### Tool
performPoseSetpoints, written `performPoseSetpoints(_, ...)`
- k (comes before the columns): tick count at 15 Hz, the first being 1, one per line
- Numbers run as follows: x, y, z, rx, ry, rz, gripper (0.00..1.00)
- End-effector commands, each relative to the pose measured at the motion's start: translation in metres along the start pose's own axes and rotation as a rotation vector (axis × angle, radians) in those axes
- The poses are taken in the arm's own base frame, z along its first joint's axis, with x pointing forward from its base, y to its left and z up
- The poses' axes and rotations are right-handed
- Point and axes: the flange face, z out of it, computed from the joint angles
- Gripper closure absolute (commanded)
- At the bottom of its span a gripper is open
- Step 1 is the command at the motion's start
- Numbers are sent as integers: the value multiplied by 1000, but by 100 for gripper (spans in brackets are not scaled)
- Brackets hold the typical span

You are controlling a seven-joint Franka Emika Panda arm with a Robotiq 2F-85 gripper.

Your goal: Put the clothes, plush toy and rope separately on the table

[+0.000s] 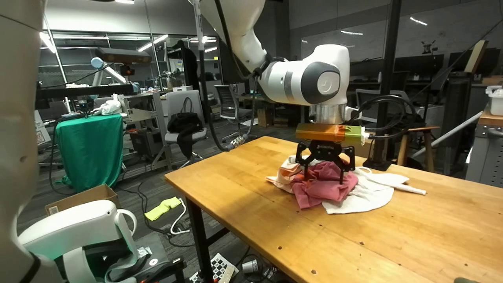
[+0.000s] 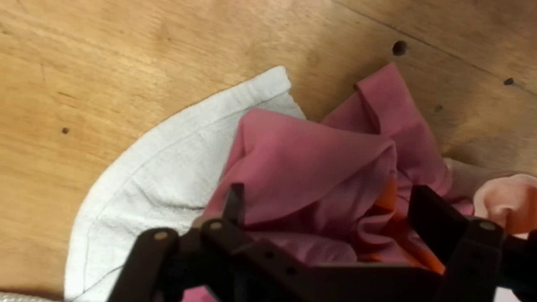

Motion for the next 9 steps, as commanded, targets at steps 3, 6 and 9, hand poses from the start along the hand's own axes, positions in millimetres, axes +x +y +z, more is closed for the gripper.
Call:
performPoseSetpoints(3,3,-6,17,-106,0,7,0)
performPoseSetpoints(6,3,-6,24,-126,-14,18,1)
performPoseSetpoints(9,2,-1,25,-137,-20,39,30)
